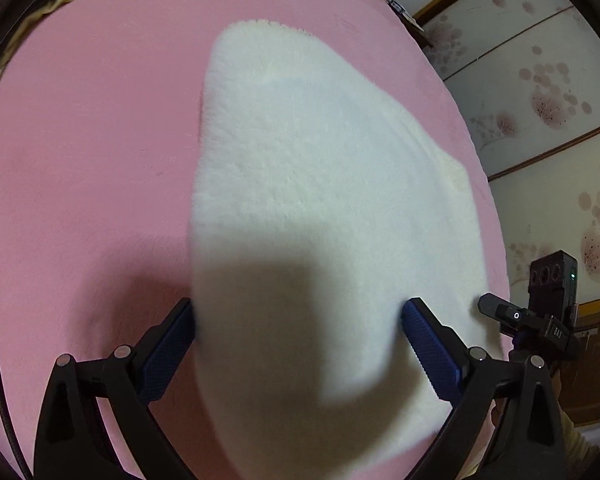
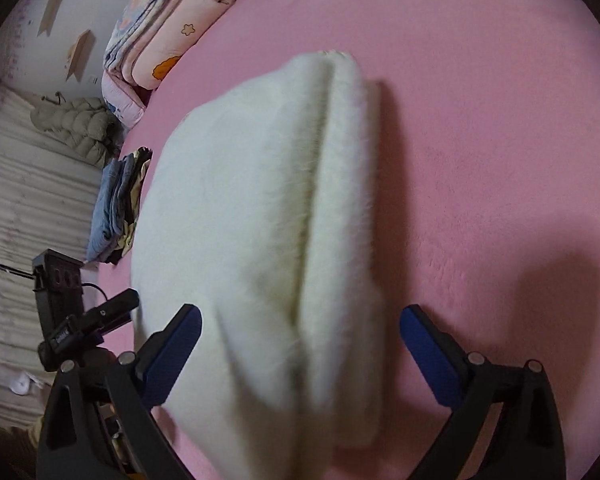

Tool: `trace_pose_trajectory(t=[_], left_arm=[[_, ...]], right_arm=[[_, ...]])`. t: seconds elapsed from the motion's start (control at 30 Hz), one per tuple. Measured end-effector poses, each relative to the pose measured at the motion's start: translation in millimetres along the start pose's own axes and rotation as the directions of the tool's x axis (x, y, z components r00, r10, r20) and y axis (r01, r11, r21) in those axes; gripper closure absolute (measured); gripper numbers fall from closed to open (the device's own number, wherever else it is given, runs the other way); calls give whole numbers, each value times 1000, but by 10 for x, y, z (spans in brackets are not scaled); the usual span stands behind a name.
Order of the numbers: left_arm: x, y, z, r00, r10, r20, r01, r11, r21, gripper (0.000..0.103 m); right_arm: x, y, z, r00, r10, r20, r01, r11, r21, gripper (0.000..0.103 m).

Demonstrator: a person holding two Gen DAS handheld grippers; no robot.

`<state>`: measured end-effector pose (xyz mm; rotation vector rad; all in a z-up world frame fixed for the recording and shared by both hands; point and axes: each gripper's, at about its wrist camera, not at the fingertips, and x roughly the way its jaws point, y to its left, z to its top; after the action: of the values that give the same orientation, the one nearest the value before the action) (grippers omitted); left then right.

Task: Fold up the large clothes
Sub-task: 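Grasp the folded bundle with both grippers and lift it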

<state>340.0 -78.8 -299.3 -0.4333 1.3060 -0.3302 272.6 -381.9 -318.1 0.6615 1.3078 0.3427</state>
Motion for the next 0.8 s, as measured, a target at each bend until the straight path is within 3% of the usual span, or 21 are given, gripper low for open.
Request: trace_pose_trajectory(t=[0.2,0.43,0.5,0.63,0.73,0.8], left_arm=[[175,140,117,996,-84,-23,83,996,-32,0],[370,307,226,976,-205,-70,199,976,-84,0],[417,311,206,972,-217,-89,209,974,-86,0],[359,273,134,980,-174,-98,168,984,-65,1],[226,148,57,993,-97,-64,95,995,-44,11],[117,66,29,998,-54,-38,52,998,-41,23]], right_arm=[[282,-182,126,986,148,-73,-145,989,36,5],[469,-36,235,978,159,-135,-170,983,-70,6],[488,-36,256,978,161,-136,-172,982,-78,10],[465,-28,273,979,160,-129,-173,980,-96,25],[416,-14,249,984,136,-117,-148,984,-104,36],[346,42,231,989,109,-98,-121,986,-117,46]])
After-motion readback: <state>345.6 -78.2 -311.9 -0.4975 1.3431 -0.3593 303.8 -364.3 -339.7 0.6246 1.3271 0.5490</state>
